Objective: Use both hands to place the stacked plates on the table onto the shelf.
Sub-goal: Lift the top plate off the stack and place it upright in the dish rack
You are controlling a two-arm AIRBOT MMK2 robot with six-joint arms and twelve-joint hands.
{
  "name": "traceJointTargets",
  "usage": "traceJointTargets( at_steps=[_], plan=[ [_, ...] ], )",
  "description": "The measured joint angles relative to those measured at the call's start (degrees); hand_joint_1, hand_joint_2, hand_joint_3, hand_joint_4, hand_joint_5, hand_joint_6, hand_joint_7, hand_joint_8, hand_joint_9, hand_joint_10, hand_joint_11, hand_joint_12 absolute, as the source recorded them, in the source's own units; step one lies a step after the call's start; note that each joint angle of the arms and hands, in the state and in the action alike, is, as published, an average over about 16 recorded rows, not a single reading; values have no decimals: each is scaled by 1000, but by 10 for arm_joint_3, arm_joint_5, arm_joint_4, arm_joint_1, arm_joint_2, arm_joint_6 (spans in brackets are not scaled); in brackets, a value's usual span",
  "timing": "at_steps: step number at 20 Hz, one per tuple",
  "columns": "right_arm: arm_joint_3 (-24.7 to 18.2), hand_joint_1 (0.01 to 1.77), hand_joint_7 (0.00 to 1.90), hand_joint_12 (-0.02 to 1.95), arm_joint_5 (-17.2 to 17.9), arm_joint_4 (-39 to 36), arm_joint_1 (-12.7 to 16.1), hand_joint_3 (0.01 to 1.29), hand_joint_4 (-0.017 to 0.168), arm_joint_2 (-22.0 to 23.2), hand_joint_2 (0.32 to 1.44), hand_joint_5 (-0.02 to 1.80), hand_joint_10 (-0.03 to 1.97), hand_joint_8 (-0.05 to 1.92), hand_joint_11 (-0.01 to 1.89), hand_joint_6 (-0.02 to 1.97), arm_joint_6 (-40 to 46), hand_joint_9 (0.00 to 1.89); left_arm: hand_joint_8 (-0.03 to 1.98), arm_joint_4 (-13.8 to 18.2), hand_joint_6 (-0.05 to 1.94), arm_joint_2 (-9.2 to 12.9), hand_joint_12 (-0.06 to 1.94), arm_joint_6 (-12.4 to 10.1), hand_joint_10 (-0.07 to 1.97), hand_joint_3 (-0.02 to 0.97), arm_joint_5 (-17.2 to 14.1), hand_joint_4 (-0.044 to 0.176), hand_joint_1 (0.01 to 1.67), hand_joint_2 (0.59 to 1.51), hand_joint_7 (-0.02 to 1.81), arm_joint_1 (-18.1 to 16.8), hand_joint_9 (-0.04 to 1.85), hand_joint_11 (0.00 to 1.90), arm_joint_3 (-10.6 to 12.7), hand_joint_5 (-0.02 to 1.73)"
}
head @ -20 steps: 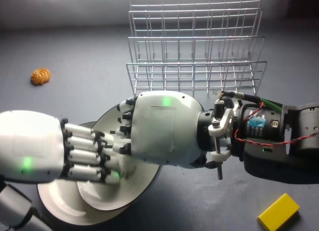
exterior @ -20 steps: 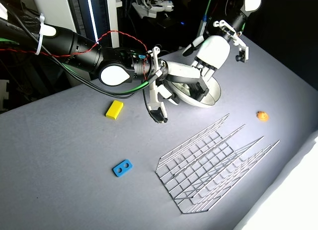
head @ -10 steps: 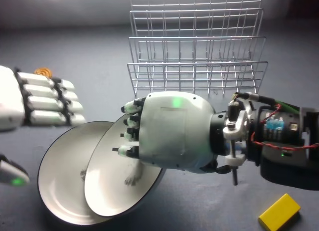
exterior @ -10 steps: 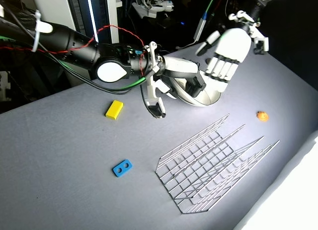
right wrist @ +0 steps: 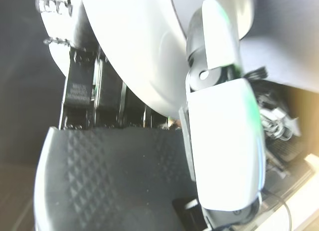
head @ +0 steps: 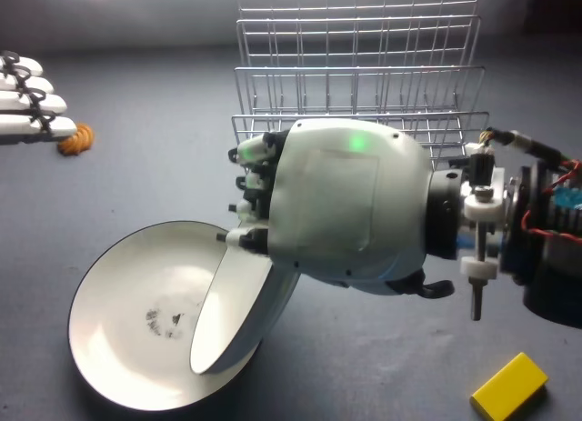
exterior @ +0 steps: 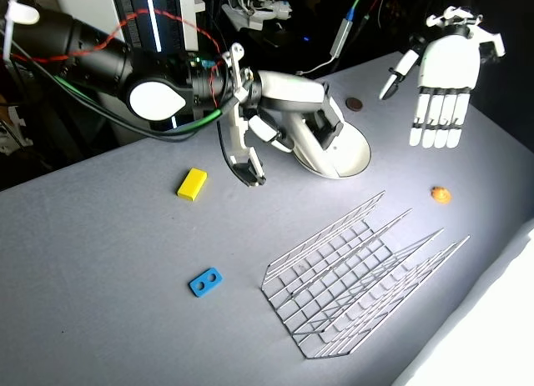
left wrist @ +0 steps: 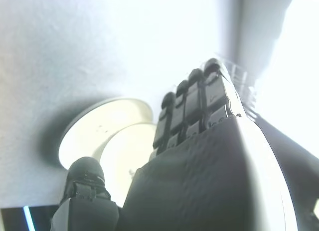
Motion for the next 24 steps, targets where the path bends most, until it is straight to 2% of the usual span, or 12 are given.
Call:
traceJointTargets(
  at_steps=[4, 8, 16, 19, 24],
  plan=[
    [-22, 1149, 969, 1352, -3, 8, 27, 12, 1, 27, 1059, 820, 752, 1109, 693, 1150, 14, 995, -2, 0, 3, 6, -12, 0, 8, 11, 3, 1, 16, 1114, 15, -13, 19, 15, 9, 25],
    [-31, 1150, 971, 1351, -20, -2, 63, 13, 0, 51, 1060, 828, 738, 1102, 692, 1170, 61, 998, -2, 0, 3, 8, -11, 0, 8, 11, 0, 1, 16, 1113, 14, -21, 19, 15, 14, 26],
    [2, 1153, 966, 1369, -86, -37, 150, 13, 1, 82, 1059, 831, 761, 1099, 687, 1174, 257, 985, -1, 3, 2, 13, -11, 0, 9, 11, -20, 1, 16, 1112, 16, -19, 19, 15, 22, 28],
    [25, 1157, 965, 1378, -118, -51, 180, 13, 1, 88, 1059, 835, 766, 1094, 689, 1168, 339, 981, -1, 11, 3, 14, -11, 0, 9, 12, -46, 2, 16, 1113, 18, -15, 19, 15, 26, 30],
    [66, 1166, 958, 1399, -162, -55, 216, 12, 3, 91, 1059, 836, 786, 1095, 685, 1164, 433, 972, -1, 33, 2, 14, -11, 1, 9, 11, -121, 2, 16, 1114, 23, -6, 18, 16, 27, 33]
  ],
)
